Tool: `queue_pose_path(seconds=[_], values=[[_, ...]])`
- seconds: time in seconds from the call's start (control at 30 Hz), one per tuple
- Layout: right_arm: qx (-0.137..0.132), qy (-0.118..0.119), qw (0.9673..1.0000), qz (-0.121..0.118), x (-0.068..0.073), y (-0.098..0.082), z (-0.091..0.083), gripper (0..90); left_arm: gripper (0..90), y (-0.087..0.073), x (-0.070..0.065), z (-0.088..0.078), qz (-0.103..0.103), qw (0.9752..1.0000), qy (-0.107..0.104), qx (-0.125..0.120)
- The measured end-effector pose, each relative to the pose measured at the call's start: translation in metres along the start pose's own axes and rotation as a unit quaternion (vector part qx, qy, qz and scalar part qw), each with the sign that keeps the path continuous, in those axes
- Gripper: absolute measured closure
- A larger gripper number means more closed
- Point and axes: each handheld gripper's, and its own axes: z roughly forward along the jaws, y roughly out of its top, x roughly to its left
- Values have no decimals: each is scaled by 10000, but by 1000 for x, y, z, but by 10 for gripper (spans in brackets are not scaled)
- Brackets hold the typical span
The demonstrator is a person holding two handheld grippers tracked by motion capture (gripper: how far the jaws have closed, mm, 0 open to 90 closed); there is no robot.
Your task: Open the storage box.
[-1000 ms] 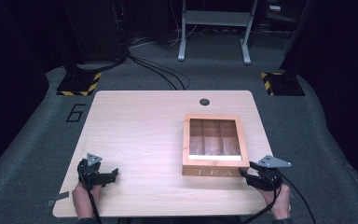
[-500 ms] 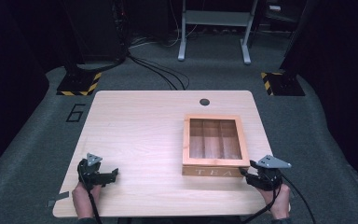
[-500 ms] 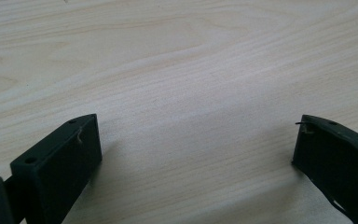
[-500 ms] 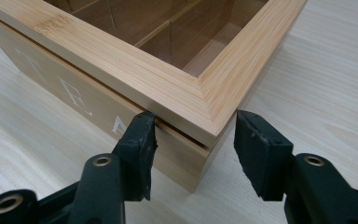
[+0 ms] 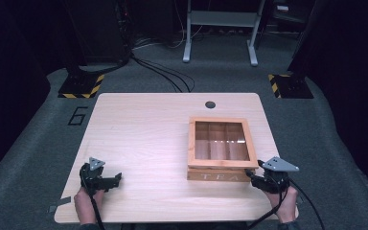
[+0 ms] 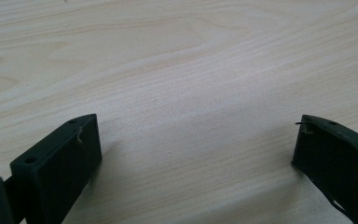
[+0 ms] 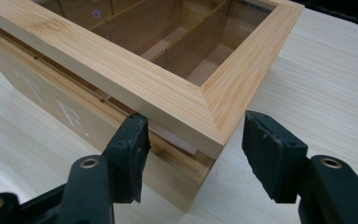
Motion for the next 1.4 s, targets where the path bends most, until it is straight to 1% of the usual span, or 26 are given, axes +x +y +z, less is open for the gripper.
queue_pose_path(seconds=[0.17, 0.37, 0.4, 0.53, 0.7, 0.77, 0.83, 0.87, 0.97, 1.03, 1.07, 1.1, 1.13, 1.4], values=[[-55, -55, 10000, 8, 0, 4, -1, 397, 8, 0, 0, 0, 1, 10000, 0, 0], [-178, -114, 9998, 9, -2, 13, -3, 395, 8, 0, 0, 0, 0, 10000, 1, -2], [-219, -134, 9997, -37, -3, 14, -3, 395, 8, 0, 0, 0, 1, 10000, 1, 0], [-276, -162, 9995, 5, -3, 18, -4, 395, 8, 0, 0, 0, 0, 10000, 0, -1], [-437, -219, 9988, 21, -5, 28, -7, 398, 8, 0, 0, 0, -3, 10000, 2, -4], [-463, -229, 9987, 35, -6, 29, -7, 399, 8, 0, 0, 0, 3, 10000, 1, 0], [-537, -282, 9982, 41, -7, 33, -9, 402, 8, 0, 0, 0, 3, 10000, 1, 2], [-637, -300, 9975, 65, -7, 36, -10, 406, 7, 0, 0, 0, 1, 10000, 1, -1], [-745, -337, 9966, 75, -8, 41, -11, 415, 8, 0, 0, 0, -3, 10000, 4, -5], [-780, -335, 9964, 40, -10, 45, -12, 420, 8, 0, 0, 0, -1, 10000, 2, -3], [-804, -340, 9961, 84, -10, 47, -12, 425, 8, 0, 0, 0, 0, 10000, 1, -2], [-804, -346, 9962, 40, -11, 48, -13, 432, 8, 0, 0, 0, -7, 10000, -4, -6], [-813, -371, 9960, 71, -12, 50, -13, 437, 8, 0, 0, 0, -4, 10000, 1, -2], [-866, -347, 9956, 56, -17, 60, -13, 445, 8, 0, 0, 0, -1, 10000, 1, -3]])
